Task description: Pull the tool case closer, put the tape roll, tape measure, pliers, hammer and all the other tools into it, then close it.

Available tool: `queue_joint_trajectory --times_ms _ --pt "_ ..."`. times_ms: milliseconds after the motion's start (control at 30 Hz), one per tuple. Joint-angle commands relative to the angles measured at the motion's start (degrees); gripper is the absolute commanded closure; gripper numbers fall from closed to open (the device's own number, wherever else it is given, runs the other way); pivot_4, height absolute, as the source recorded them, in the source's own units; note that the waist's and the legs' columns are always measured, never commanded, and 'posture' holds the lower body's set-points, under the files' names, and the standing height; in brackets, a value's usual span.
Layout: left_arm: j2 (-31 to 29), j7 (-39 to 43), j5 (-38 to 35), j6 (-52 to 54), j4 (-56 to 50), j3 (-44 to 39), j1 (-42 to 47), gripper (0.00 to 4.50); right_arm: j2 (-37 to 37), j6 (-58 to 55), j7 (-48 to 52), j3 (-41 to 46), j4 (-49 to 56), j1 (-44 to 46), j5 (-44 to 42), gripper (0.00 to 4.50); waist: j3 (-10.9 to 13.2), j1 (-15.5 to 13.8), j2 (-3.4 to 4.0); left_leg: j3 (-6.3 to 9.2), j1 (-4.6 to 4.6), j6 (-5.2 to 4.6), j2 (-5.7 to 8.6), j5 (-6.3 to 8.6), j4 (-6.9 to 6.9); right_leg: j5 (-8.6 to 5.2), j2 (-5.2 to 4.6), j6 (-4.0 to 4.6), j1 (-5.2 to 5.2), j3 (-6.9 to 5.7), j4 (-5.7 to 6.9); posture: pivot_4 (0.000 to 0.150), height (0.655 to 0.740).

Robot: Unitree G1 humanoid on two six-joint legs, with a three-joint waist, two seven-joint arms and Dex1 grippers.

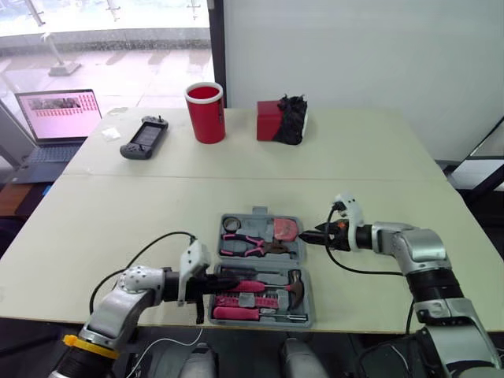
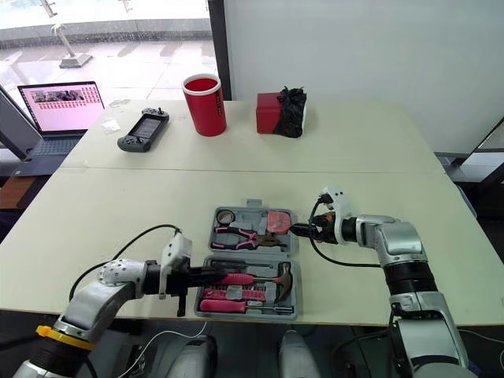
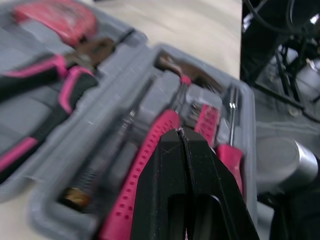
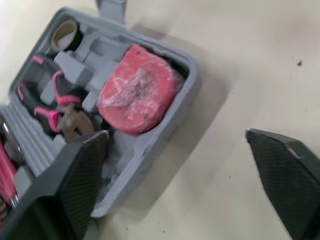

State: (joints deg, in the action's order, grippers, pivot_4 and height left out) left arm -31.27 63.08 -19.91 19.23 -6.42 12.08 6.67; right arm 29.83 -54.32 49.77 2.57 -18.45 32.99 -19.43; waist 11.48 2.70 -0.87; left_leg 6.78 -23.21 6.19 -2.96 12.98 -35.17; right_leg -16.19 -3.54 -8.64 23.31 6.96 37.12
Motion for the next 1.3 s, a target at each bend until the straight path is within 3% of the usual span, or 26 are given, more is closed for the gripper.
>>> queue_joint_trajectory --times_ms 33,267,367,467,900,1067,1300 --pt "0.4 -0.3 2.8 -1.0 -0.1 3.2 0.4 4.50 -3.3 -2.5 -3.1 3.3 -3.3 3.0 -2.9 0.08 0.0 0.3 0.00 0.00 0.00 0.00 0.00 0.00 0.00 0.00 0.00 0.01 0.00 0.01 0.00 0.150 0.7400" --pt "0.5 -1.3 8.6 0.1 4.7 8.5 1.4 4.50 -10.5 2.5 -6.9 6.4 -18.5 9.9 -3.3 0.08 -0.1 1.4 0.06 0.00 0.18 -0.01 0.00 -0.01 0.01 0.01 0.01 0.01 -0.20 0.01 0.02 0.150 0.7400" --pt "-0.1 -1.5 9.8 1.0 5.5 9.6 1.4 4.50 -12.4 2.4 -4.6 6.1 -21.4 11.4 -4.0 0.08 -0.1 1.5 0.08 -0.01 0.80 -0.01 0.00 0.00 0.12 -0.06 0.01 0.08 -0.77 0.01 -0.08 0.150 0.7400" --pt "-0.5 -1.7 10.7 1.0 5.8 10.2 1.2 4.50 -13.5 1.3 -2.2 5.3 -22.1 11.6 -4.5 0.08 -0.1 1.5 0.08 0.00 0.85 -0.01 0.00 0.00 0.15 -0.12 0.01 0.13 -0.82 0.02 -0.08 0.150 0.7400" --pt "0.2 -4.4 9.4 1.6 3.6 8.7 -0.6 4.50 -12.5 -7.2 8.2 9.7 -13.3 8.7 -15.5 0.08 -0.1 2.0 0.14 0.00 0.83 -0.02 -0.01 0.01 0.19 -0.06 0.03 -0.05 -0.74 0.03 -0.02 0.150 0.7400" --pt "-0.5 -6.2 6.8 3.0 -0.7 4.5 -1.7 4.50 -10.6 -8.1 11.2 9.2 -8.9 7.4 -17.7 0.08 -0.1 1.7 0.14 0.00 0.80 -0.02 -0.01 0.01 0.18 -0.07 0.02 -0.04 -0.74 0.03 -0.03 0.150 0.7400" --pt "-2.5 -8.9 -4.2 9.4 -15.6 -7.3 -6.3 4.50 -8.5 -7.9 14.3 9.5 -3.6 4.6 -20.9 0.08 0.0 1.4 0.13 0.00 0.62 -0.02 -0.02 0.01 0.19 -0.14 0.02 0.08 -0.55 0.03 -0.03 0.150 0.7400"
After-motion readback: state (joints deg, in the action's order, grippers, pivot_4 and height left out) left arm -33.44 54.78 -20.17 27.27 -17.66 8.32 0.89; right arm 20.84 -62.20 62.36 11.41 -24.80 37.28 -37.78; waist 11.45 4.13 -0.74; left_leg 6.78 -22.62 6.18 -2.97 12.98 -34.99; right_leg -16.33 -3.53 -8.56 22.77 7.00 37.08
